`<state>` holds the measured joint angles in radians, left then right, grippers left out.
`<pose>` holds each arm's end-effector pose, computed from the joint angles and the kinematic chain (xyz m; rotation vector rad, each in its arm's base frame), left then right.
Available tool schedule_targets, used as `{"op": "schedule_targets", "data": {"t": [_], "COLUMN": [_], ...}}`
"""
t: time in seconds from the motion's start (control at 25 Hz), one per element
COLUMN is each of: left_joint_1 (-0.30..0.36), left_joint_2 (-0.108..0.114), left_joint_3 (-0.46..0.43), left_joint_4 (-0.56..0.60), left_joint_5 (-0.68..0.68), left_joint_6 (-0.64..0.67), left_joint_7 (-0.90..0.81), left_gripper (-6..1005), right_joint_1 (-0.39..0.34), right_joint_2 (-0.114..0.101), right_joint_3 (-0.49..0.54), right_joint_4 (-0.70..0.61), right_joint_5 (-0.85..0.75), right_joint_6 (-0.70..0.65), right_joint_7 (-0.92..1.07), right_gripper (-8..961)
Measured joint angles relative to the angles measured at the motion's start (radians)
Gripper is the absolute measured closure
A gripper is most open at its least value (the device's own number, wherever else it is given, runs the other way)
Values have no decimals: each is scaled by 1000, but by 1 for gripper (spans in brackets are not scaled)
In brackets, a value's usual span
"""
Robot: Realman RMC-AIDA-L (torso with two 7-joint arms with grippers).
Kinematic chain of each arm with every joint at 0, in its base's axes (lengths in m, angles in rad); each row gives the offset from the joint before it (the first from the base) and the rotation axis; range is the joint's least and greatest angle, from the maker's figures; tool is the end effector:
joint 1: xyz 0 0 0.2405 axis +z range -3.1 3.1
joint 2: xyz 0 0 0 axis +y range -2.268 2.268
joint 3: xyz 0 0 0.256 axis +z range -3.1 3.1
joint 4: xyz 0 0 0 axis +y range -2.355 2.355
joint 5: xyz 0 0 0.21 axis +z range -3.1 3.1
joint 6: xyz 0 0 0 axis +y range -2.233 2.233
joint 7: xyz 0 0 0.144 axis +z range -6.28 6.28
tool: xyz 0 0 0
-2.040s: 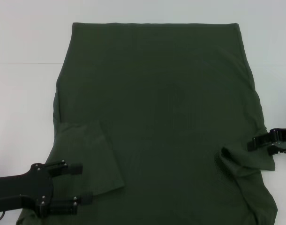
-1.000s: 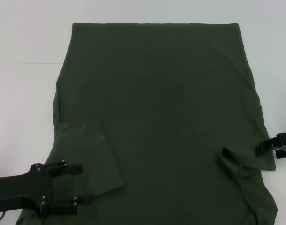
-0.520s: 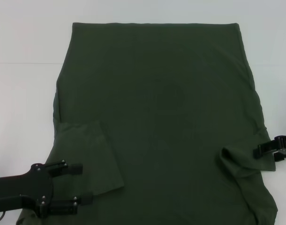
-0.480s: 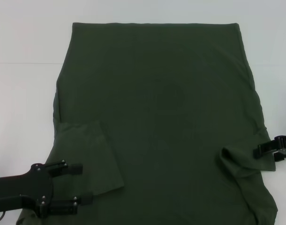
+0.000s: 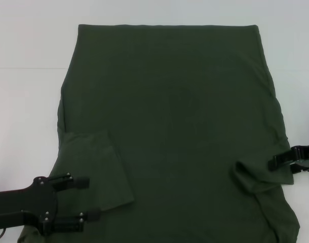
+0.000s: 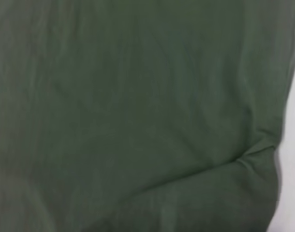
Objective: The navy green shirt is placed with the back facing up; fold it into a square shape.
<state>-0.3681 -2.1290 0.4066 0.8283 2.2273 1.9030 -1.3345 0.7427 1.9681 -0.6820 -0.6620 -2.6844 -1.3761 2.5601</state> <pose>-0.3015 0.2495 0.0277 -2.7568 -0.7131 -0.7555 0.3008 0.3815 0.0355 -2.1140 1.7997 -0.1014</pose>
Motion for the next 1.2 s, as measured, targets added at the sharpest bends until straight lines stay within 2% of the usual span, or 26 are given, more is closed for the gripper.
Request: {"op": "schedule_targets", "data": {"t": [0.6,0.92,1.2], "left_joint_1": [1,2,2], "left_joint_2": [0,0,0], "left_joint_3": [2,3,3], "left_joint_4": [0,0,0], "left_joint_5": [0,0,2], "left_joint_6": [0,-1,-1], "left_joint_7": [0,0,0], "left_gripper": [138,137,137], "right_joint_1": [4,1,4], "right_joint_2": [-1,-10,-3], "right_joint_3": [0,5,6], "right_joint_4": [-1,-1,1], "right_joint_5": [68,151,247], "right_joint_6": [-27,-35,-17], "right_joint_7": [-2,-3,-14], "right_gripper": [177,177,177]}}
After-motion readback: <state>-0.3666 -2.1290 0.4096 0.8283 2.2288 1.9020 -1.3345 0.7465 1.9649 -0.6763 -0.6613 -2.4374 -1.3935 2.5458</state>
